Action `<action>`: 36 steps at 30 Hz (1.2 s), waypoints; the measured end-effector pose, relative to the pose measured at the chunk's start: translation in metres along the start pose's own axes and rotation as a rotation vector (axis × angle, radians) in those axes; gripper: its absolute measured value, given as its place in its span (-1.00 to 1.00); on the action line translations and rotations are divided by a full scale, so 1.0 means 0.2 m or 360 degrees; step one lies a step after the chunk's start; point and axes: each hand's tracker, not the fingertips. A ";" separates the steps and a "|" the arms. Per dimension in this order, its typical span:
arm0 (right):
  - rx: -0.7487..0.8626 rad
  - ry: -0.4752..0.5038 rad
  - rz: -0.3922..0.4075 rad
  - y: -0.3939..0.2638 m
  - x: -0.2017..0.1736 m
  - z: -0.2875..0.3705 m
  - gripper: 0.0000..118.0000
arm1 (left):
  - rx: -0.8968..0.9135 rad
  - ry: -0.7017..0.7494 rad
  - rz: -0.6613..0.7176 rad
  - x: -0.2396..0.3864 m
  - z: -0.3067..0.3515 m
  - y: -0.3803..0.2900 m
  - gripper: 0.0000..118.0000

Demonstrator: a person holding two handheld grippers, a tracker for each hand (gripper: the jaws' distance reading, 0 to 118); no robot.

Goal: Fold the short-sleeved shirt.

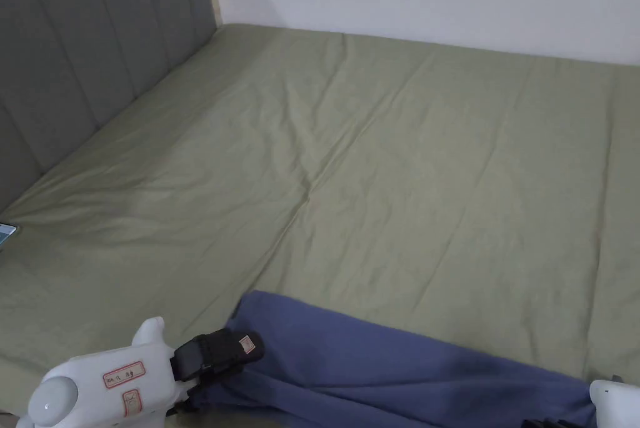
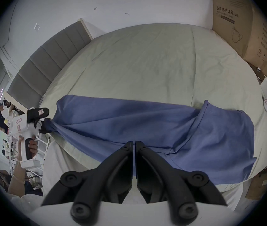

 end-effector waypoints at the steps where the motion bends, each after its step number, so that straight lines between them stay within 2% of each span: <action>1: -0.0006 0.0007 -0.0001 0.00 0.00 0.00 -0.95 | -0.0006 0.0052 0.0003 -0.01 0.00 0.01 0.59; 2: -0.0016 0.0012 0.0000 0.00 0.00 -0.01 -0.95 | 0.0015 0.0169 0.0057 -0.01 0.00 0.02 -0.28; 3: -0.0019 0.0008 0.0002 0.00 0.00 -0.01 -0.95 | 0.0012 0.0290 0.0068 -0.02 -0.02 0.02 -0.85; 4: -0.0022 0.0006 0.0006 0.00 0.00 -0.01 -0.95 | -0.0063 0.0314 0.0067 -0.05 -0.05 0.02 -0.85; 5: -0.0030 0.0009 0.0007 0.00 0.00 -0.02 -0.95 | -0.0013 0.0125 0.0114 -0.08 -0.04 0.02 -0.86; 7: -0.0034 0.0008 0.0001 0.00 0.01 -0.01 -0.95 | -0.0015 0.0180 0.0164 -0.04 -0.03 0.02 -0.86; 12: -0.0002 -0.0011 -0.0063 -0.01 0.09 0.04 -0.95 | 0.0016 0.0448 -0.0147 0.23 0.00 0.01 -0.86; 18: 0.0036 -0.0051 -0.0173 -0.07 0.24 0.14 -0.95 | 0.0074 0.0513 -0.0795 0.87 -0.06 -0.11 -0.86; 23: 0.0083 -0.0093 -0.0334 -0.15 0.40 0.23 -0.95 | -0.0090 0.0357 -0.1333 1.29 -0.29 -0.42 -0.86; 26: 0.0092 -0.0123 -0.0409 -0.20 0.49 0.27 -0.95 | -0.0258 0.0252 -0.1585 1.39 -0.48 -0.66 -0.85; 29: 0.0109 -0.0174 -0.0478 -0.26 0.58 0.31 -0.95 | -0.0454 0.0257 -0.1786 1.43 -0.70 -0.89 -0.85; 32: 0.0123 -0.0200 -0.0572 -0.31 0.66 0.35 -0.95 | -0.0495 0.0304 -0.1993 1.38 -0.90 -1.07 -0.82; 33: 0.0127 -0.0213 -0.0595 -0.33 0.68 0.36 -0.95 | -0.0506 0.0384 -0.2039 1.36 -0.96 -1.12 -0.71; 34: 0.0125 -0.0227 -0.0609 -0.35 0.69 0.37 -0.95 | -0.0553 0.0476 -0.2063 1.35 -1.00 -1.13 -0.44; 35: 0.0121 -0.0239 -0.0616 -0.36 0.70 0.38 -0.95 | -0.0579 0.0548 -0.2069 1.34 -1.02 -1.15 0.03; 36: 0.0123 -0.0253 -0.0620 -0.38 0.71 0.40 -0.95 | -0.0601 0.0560 -0.2069 1.33 -1.02 -1.15 0.25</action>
